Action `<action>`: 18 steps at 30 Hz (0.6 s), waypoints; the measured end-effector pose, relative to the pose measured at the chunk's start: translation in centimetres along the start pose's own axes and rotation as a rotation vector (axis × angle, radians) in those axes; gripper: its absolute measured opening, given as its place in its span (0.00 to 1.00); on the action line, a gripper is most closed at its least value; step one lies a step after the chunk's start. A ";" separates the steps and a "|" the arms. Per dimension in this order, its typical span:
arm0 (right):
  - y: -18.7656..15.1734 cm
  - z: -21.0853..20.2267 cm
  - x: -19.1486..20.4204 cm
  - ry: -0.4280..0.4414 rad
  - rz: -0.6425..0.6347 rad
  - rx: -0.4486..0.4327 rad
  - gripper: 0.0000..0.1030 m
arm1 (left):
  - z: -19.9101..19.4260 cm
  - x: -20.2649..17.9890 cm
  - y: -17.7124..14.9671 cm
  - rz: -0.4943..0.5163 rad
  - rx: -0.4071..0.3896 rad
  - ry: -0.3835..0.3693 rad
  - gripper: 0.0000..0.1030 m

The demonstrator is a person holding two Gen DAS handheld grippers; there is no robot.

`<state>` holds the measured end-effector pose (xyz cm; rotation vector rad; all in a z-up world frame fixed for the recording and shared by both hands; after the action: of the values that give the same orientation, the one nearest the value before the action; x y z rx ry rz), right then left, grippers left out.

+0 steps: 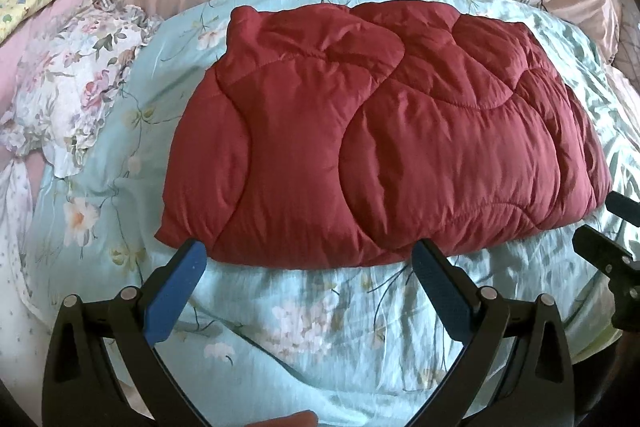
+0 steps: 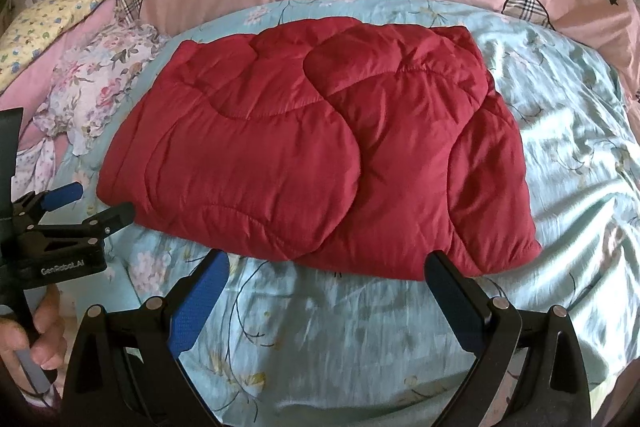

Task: Fold large clothes

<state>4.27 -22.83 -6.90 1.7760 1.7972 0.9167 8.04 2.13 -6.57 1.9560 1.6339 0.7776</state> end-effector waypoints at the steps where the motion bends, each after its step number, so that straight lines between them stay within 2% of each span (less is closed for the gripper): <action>1: 0.2 0.2 0.0 -0.001 -0.001 0.000 0.96 | 0.1 0.0 0.0 -0.001 0.001 0.000 1.00; 18: 1.2 1.6 -0.2 0.001 0.001 0.009 0.96 | 1.0 -0.3 0.9 0.003 -0.003 -0.003 1.00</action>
<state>6.26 -22.83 -7.11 1.7829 1.8037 0.9110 9.30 1.72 -6.73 1.9573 1.6280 0.7771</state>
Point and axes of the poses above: each gripper's, at about its wrist camera, not at the fingertips, and z roughly the way its jaws point, x to its left, y to its top, the point moved 7 cm from there along z, roughly the way its jaws point, and after that the axes turned 10 degrees about -x, right-handed, at the moved point
